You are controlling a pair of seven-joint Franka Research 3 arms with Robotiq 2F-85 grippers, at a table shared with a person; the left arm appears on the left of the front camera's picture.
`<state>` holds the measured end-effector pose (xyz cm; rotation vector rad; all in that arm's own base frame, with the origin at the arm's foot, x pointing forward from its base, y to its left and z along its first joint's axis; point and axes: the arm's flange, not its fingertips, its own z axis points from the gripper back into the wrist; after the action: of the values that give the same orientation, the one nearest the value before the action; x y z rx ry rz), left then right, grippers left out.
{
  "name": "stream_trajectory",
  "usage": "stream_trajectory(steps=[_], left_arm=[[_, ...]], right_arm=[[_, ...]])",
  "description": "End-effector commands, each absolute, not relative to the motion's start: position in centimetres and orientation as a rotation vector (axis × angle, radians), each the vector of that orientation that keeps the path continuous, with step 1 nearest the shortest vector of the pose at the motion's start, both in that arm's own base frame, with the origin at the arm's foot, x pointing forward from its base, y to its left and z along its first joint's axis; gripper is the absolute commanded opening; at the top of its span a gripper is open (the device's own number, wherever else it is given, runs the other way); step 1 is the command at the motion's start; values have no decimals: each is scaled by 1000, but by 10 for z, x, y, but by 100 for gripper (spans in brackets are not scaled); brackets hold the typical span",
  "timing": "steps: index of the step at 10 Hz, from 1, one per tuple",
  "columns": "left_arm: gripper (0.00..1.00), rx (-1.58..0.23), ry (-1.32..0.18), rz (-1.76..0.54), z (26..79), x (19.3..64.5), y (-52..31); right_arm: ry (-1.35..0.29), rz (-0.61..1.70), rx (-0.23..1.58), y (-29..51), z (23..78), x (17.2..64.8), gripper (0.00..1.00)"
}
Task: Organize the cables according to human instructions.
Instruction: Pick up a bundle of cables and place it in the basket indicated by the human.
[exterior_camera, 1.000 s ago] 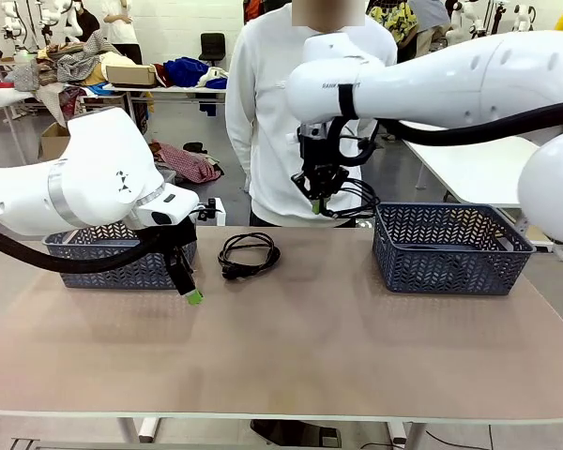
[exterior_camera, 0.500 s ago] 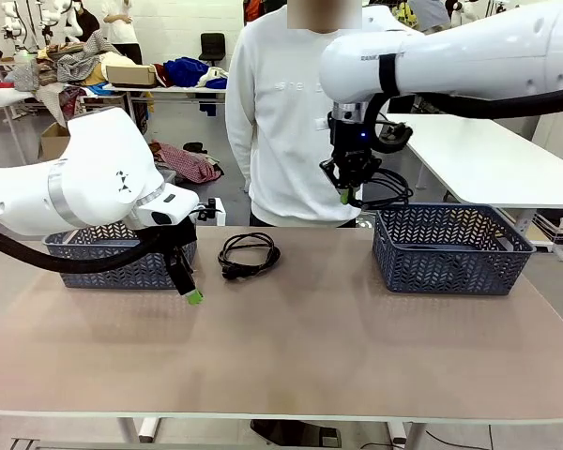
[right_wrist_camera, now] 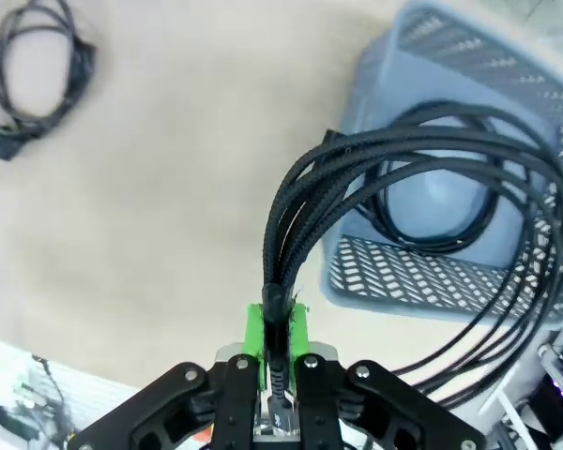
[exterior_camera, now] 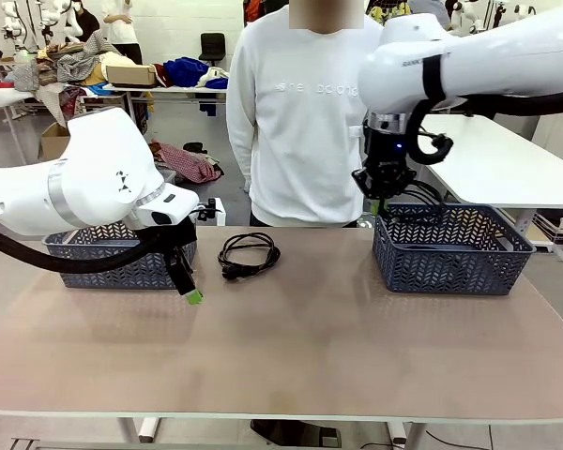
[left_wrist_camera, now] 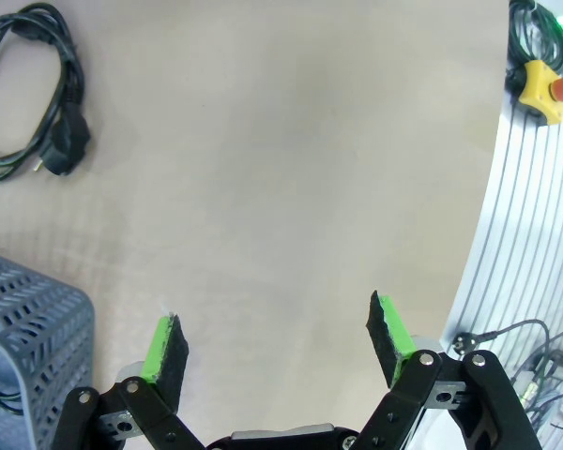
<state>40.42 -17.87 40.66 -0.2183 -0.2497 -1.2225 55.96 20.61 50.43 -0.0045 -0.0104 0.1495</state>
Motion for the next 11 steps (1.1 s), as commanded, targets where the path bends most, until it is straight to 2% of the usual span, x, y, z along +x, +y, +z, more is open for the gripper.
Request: stream_trajectory(steps=[1, 11], left_arm=[[100, -221, -250, -1215, 407, 404, -177], [100, -221, -250, -1215, 407, 404, -177]], right_arm=[[-48, 76, 23, 179, 499, 545, 0], [-119, -38, 2, 98, 455, 614, 0]])
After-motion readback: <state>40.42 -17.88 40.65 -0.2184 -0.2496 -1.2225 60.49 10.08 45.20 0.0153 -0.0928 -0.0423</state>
